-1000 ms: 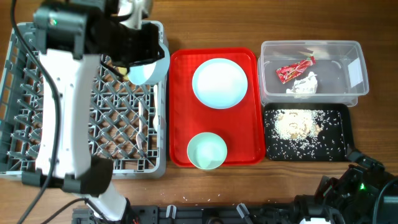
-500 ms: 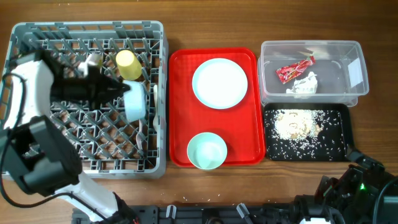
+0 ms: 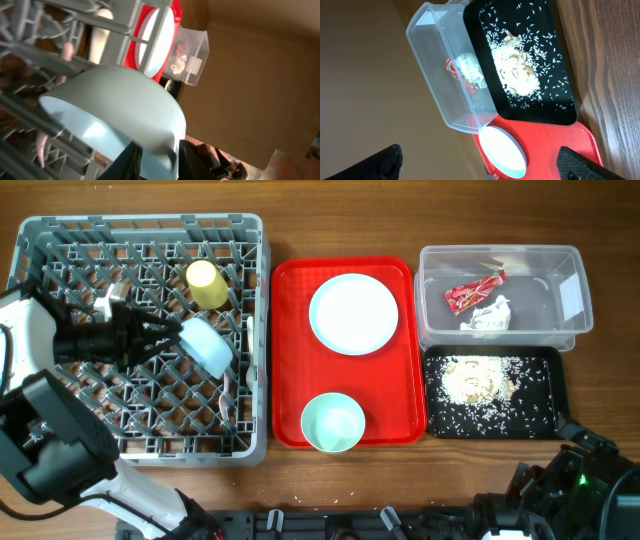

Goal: Sort waste into correct bins and load items into the dishwasher rack
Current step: 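Carry the light-blue bowl into the grey rack and release it, then reach the left gripper to the mint-green bowl and grasp its rim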

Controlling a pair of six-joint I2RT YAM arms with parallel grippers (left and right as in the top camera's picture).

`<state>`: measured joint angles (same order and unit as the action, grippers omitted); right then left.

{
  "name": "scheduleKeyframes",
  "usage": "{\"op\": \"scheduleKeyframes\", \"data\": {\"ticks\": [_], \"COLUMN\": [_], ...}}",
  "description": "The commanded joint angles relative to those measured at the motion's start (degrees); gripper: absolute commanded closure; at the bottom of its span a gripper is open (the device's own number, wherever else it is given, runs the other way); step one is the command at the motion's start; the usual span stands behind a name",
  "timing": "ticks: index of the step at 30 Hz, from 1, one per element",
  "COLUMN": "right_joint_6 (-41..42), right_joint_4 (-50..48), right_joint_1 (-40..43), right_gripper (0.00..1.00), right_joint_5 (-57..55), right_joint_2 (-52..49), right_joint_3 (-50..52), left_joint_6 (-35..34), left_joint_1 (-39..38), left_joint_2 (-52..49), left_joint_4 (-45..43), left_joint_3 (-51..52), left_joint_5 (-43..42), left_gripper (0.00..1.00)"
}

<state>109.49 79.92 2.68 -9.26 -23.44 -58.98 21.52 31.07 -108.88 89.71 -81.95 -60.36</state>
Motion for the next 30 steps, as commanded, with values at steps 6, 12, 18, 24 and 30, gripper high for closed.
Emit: {"op": "scheduleKeyframes", "data": {"ticks": [6, 12, 18, 24, 30], "right_joint_6": [9.2, 9.2, 9.2, 9.2, 9.2], "right_joint_4": [0.3, 0.3, 0.3, 0.3, 0.3], "right_joint_1": [0.2, 0.2, 0.2, 0.2, 0.2], "right_gripper": [0.0, 0.0, 0.0, 0.0, 0.0], "right_joint_5": [0.3, 0.2, 0.2, 0.3, 0.2], "right_joint_2": [0.2, 0.2, 0.2, 0.2, 0.2], "right_joint_3": [-0.2, -0.2, -0.2, -0.2, -0.2], "left_joint_6": [-1.4, -1.4, -2.9, -23.0, -47.7], "left_joint_1": [6.6, 9.9, 8.7, -8.4, -40.4], "left_joint_2": [0.5, 3.6, 14.1, 24.0, 23.5], "left_joint_4": [4.6, 6.3, 6.6, -9.7, -33.2], "left_joint_3": [0.2, -0.6, -2.2, -2.2, -2.2], "left_joint_5": [2.4, 2.3, -0.6, 4.3, 29.8], "left_gripper": [0.48, 0.33, 0.35, 0.41, 0.4]}}
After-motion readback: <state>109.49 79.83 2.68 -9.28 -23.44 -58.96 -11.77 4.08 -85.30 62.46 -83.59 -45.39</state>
